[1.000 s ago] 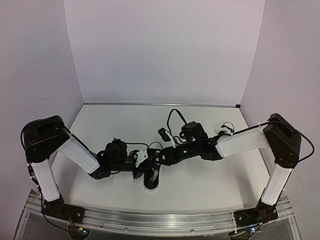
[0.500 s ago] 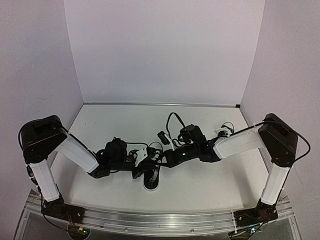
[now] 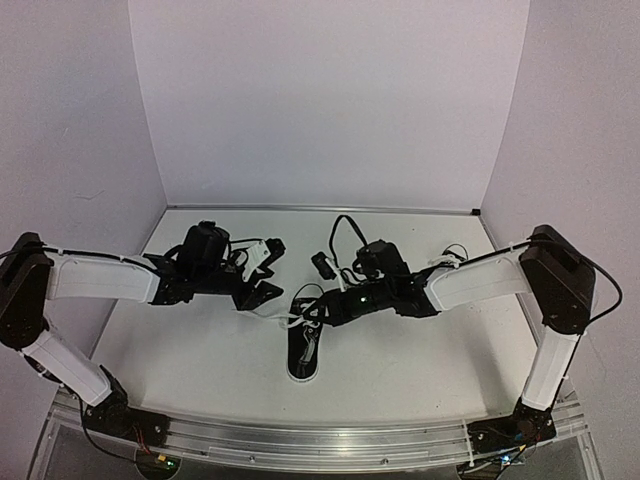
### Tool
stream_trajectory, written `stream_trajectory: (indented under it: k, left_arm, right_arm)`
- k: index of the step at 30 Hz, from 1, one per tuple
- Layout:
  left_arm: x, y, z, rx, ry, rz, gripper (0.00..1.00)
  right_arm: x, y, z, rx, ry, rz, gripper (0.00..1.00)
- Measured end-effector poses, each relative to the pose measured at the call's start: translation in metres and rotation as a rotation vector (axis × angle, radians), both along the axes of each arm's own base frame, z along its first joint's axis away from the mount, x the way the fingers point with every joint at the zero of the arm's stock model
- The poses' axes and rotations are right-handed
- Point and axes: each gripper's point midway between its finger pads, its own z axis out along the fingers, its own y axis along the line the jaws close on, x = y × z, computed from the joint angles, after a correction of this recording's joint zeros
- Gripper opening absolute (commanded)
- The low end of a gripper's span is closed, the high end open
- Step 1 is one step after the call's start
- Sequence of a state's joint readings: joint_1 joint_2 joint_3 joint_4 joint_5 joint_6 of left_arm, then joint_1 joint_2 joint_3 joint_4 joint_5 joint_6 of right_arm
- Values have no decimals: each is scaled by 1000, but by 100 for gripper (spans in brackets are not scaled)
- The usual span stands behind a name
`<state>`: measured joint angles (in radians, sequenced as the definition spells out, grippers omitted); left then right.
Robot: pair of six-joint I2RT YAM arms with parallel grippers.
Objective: Tie the shoes
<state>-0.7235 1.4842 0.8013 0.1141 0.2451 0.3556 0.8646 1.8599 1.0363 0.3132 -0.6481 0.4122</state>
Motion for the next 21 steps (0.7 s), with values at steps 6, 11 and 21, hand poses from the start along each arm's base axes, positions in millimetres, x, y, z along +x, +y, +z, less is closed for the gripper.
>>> stream_trajectory:
  k: [6, 11, 21]
  left_arm:
    - [17, 29, -42, 202, 119, 75, 51]
    - [16, 48, -87, 358, 255, 86, 49]
    - [14, 51, -120, 480, 367, 58, 49]
  right_arm:
    - [2, 1, 3, -3, 0, -5, 0]
    - [1, -1, -1, -21, 14, -7, 0]
    - [0, -1, -3, -28, 22, -8, 0]
